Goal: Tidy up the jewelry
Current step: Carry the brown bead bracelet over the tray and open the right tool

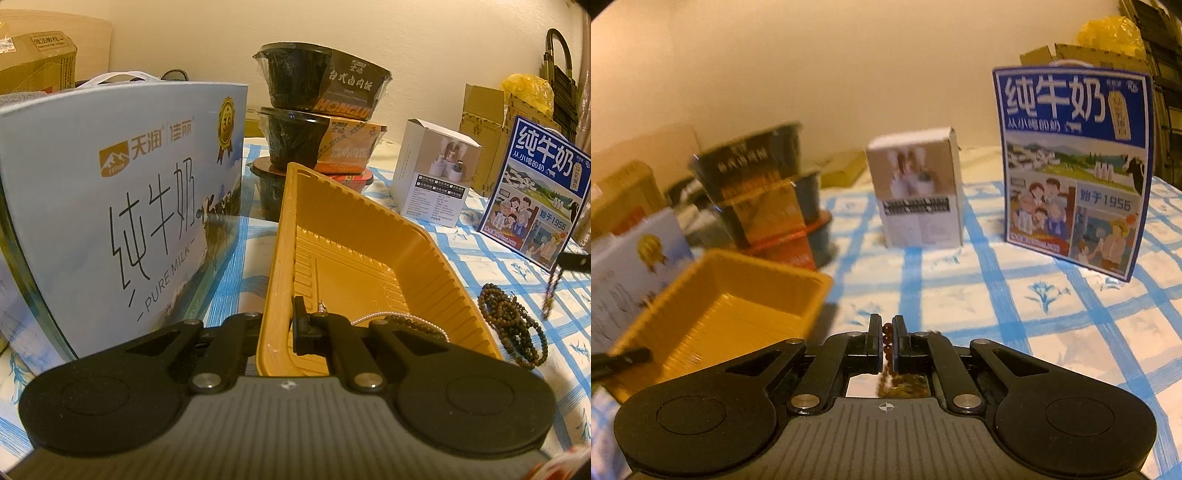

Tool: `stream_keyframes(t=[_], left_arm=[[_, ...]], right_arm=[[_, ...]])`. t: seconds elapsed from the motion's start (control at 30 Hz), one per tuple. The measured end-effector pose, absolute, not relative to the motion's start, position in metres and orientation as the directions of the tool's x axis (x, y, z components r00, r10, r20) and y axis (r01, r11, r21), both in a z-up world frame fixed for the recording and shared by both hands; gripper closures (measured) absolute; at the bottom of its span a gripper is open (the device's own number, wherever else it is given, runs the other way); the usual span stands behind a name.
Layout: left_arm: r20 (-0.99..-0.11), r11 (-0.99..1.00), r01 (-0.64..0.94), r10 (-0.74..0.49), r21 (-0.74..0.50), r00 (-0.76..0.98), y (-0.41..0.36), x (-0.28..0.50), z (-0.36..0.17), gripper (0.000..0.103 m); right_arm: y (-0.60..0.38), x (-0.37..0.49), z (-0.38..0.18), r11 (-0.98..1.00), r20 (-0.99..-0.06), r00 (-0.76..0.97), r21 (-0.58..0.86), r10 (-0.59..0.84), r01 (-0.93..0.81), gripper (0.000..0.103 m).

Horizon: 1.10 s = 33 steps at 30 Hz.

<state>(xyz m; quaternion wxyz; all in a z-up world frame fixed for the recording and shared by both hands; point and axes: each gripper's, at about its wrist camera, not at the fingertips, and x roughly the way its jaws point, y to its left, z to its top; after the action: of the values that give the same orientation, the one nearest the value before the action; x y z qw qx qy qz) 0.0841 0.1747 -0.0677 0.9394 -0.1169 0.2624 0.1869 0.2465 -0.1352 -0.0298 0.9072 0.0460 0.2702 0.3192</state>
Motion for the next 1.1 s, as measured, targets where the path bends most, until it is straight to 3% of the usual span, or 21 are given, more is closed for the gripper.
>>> stream_keyframes(t=[0.63, 1.1], left_arm=[[-0.537, 0.903, -0.411, 0.287, -0.126, 0.793, 0.175, 0.084, -0.066, 0.098], [-0.537, 0.904, -0.407, 0.280, -0.131, 0.796, 0.176, 0.083, -0.065, 0.098]], right_arm=[[-0.047, 0.201, -0.010, 0.558, -0.405, 0.414, 0.357, 0.815, -0.749, 0.098], [0.007, 0.202, -0.048, 0.575, -0.494, 0.375, 0.352, 0.784, -0.739, 0.098]])
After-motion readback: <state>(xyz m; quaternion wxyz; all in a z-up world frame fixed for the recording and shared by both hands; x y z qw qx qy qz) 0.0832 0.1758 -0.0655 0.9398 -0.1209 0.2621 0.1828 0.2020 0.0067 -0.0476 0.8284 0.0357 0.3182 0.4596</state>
